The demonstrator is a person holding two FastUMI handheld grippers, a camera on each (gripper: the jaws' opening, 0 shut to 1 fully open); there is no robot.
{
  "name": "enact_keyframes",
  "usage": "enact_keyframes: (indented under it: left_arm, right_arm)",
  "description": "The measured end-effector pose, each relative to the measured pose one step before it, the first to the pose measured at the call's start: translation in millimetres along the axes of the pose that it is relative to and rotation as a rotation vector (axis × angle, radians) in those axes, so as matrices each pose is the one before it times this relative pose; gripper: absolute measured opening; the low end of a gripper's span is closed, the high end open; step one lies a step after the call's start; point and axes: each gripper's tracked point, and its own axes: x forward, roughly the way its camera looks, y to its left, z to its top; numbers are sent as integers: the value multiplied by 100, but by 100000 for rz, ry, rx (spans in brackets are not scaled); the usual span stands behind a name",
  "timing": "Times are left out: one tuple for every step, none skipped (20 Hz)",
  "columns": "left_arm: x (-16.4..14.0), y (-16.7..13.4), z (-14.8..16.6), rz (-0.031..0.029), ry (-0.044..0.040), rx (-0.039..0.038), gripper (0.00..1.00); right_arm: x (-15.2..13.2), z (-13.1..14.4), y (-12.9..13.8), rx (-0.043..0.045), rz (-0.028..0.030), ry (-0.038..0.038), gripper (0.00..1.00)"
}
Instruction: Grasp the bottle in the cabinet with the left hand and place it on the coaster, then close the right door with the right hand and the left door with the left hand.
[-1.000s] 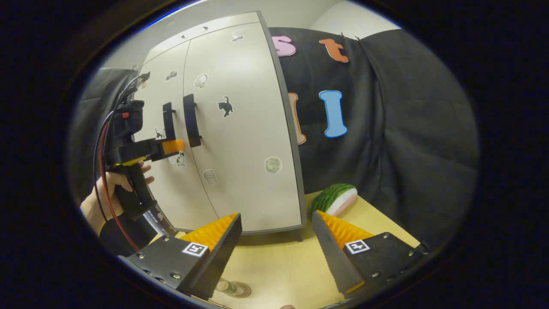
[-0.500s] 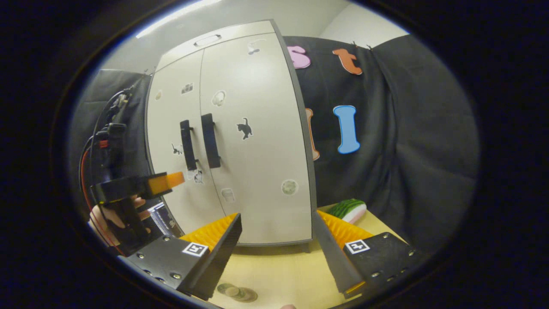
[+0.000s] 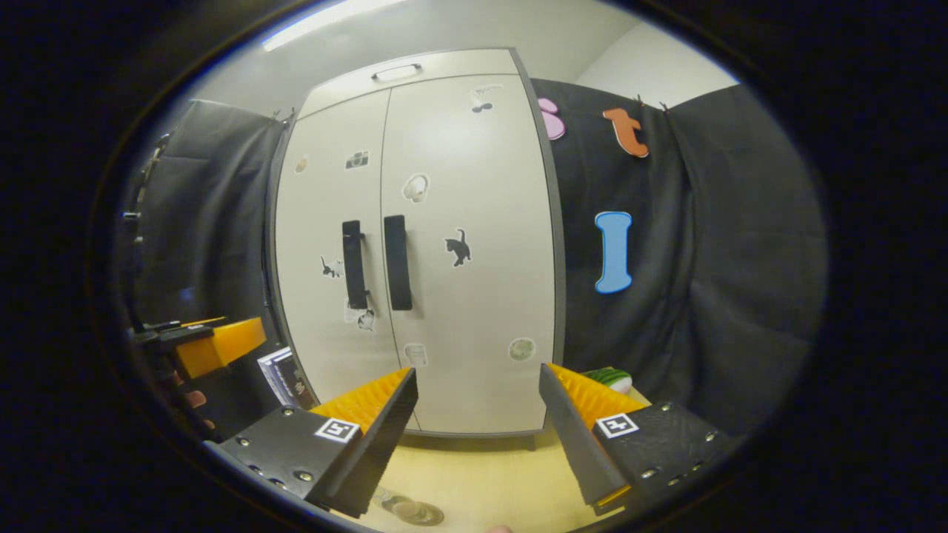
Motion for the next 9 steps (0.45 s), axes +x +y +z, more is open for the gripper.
enact_keyframes:
  left_arm:
    - [-538,49,-91,-114,-535,170,95]
    - [-425,3,-460,-32,1247,-171,95]
    - [-202,-219,-506,-506,1211,-1305,95]
    - [-241,-247,-248,-631,714,-733,95]
    - [-41,25,-232,136,485,-693,95]
    - [-191,-55,-71,-208,205,-124,95]
    - [-11,-56,3,-146,-263,-204,95]
    - [-124,-96,23,-438,187,-217,95]
    - [-42,-93,90,-415,-413,-622,95]
  right_arm:
    - [-100,236,215,-728,162,510,100]
    - [-234,318,118,-453,43,-46,100]
    - [-166,447,70,379,-267,-794,97]
    - [-119,397,74,588,-15,-1205,100]
    - [-139,134,-31,224,-154,-278,100]
    - [-117,-84,-64,-336,-98,77,100]
    - [-50,-38,-155,-527,-424,291,100]
    - [-152,-105,-37,338,-82,-37,100]
    - [-47,-24,114,891,814,125,100]
